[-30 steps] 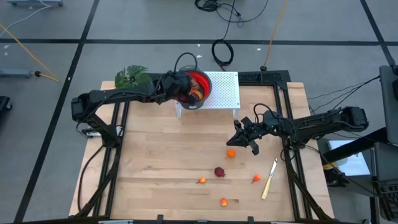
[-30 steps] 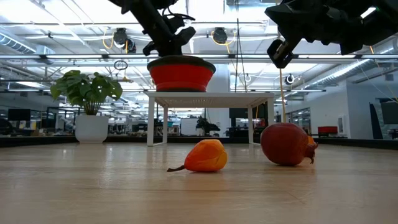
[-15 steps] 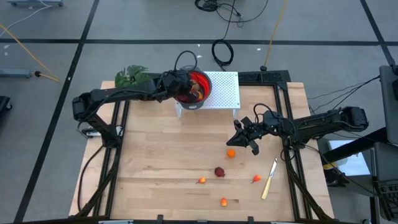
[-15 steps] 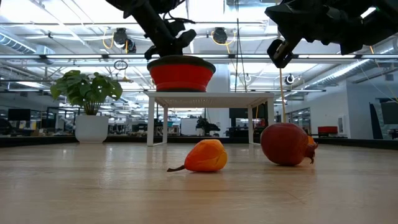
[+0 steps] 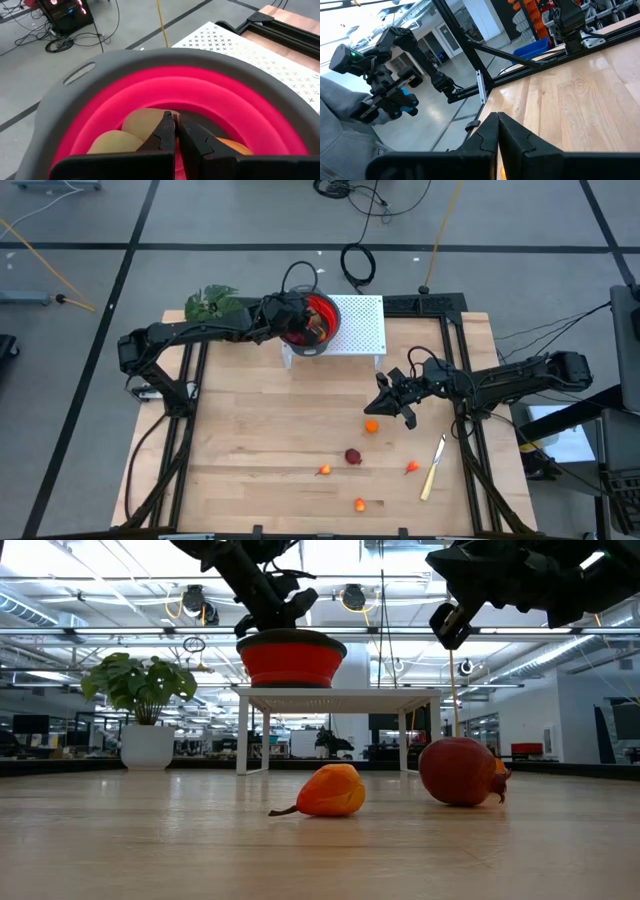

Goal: Pick & Place Fruit
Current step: Put the top right peach into the red strainer bowl, then put the orange into the red strainer bowl

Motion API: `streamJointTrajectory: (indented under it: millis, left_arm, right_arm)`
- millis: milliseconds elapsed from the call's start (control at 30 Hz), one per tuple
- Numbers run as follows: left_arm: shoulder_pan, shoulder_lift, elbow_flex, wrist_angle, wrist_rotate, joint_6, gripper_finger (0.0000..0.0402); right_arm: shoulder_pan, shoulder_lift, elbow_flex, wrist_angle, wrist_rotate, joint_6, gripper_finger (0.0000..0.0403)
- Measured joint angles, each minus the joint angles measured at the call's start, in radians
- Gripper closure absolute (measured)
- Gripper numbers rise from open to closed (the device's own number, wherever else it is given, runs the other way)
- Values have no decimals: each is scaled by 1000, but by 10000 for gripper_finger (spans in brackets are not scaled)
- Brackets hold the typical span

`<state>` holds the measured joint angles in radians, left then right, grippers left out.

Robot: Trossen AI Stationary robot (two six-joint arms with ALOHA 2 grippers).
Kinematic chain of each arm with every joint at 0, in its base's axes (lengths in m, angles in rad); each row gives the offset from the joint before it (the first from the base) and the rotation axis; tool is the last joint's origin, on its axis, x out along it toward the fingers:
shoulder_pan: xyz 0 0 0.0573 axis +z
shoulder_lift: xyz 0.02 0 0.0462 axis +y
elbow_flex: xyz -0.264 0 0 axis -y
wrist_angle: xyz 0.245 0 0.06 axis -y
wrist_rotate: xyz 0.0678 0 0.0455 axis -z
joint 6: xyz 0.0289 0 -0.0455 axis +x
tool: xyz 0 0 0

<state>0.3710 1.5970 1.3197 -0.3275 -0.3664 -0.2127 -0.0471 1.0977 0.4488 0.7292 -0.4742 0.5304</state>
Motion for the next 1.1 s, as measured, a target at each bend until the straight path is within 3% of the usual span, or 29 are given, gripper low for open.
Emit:
streamJointTrajectory:
  millis: [500, 600, 833, 1100]
  left_arm:
    - [1, 0, 0, 2, -2, 8, 312]
    - [1, -4, 0, 6, -43, 39, 294]
    - [-22, -126, 0, 38, -51, 29, 271]
    - [-131, -246, 0, -85, 3, -58, 271]
  right_arm:
    - [0, 0, 0, 0, 1, 0, 401]
    - [0, 0, 0, 0, 0, 0, 401]
    - [0, 0, 0, 0, -1, 0, 400]
    - [0, 0, 0, 0, -2, 0, 401]
